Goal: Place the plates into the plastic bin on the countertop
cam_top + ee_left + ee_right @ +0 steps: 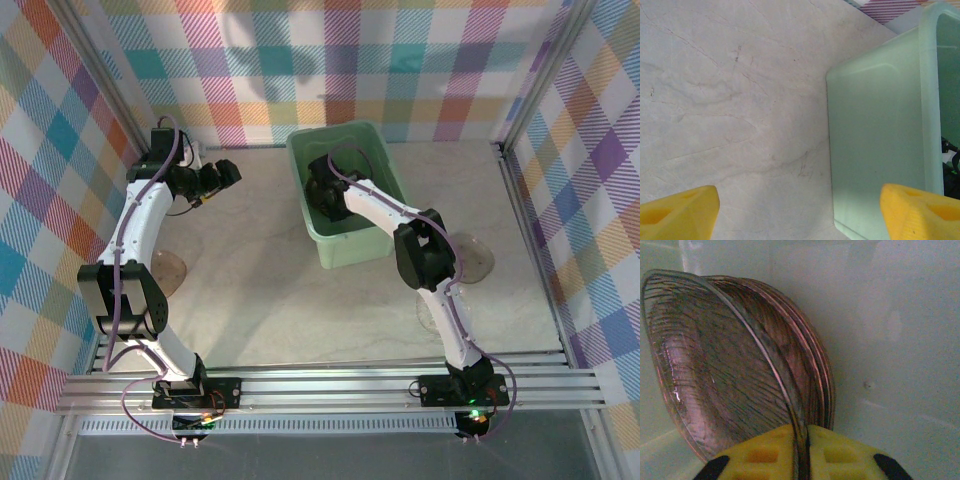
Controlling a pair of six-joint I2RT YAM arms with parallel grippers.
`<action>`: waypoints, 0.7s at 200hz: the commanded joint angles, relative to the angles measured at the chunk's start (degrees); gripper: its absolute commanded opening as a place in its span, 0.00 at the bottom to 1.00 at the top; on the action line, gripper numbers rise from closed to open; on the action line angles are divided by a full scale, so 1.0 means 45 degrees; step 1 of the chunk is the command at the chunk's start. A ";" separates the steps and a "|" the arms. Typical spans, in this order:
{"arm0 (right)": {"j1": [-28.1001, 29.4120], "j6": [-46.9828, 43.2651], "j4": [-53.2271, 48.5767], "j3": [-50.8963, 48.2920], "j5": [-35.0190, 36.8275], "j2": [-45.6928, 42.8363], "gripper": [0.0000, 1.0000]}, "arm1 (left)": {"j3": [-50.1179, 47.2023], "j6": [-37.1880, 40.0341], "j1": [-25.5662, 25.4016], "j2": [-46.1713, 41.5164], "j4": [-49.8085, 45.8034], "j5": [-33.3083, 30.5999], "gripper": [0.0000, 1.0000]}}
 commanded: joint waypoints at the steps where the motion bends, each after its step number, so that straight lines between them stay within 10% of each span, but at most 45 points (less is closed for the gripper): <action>1: -0.0109 -0.0213 0.0076 0.0136 -0.0162 0.0112 0.20 | 0.0138 -0.0109 0.0215 -0.0105 -0.0306 -0.0010 0.83; 140: -0.0286 -0.1463 0.0338 -0.0417 -0.0654 -0.0871 0.97 | -0.0018 -0.0349 0.0157 0.0056 -0.0221 0.0215 0.82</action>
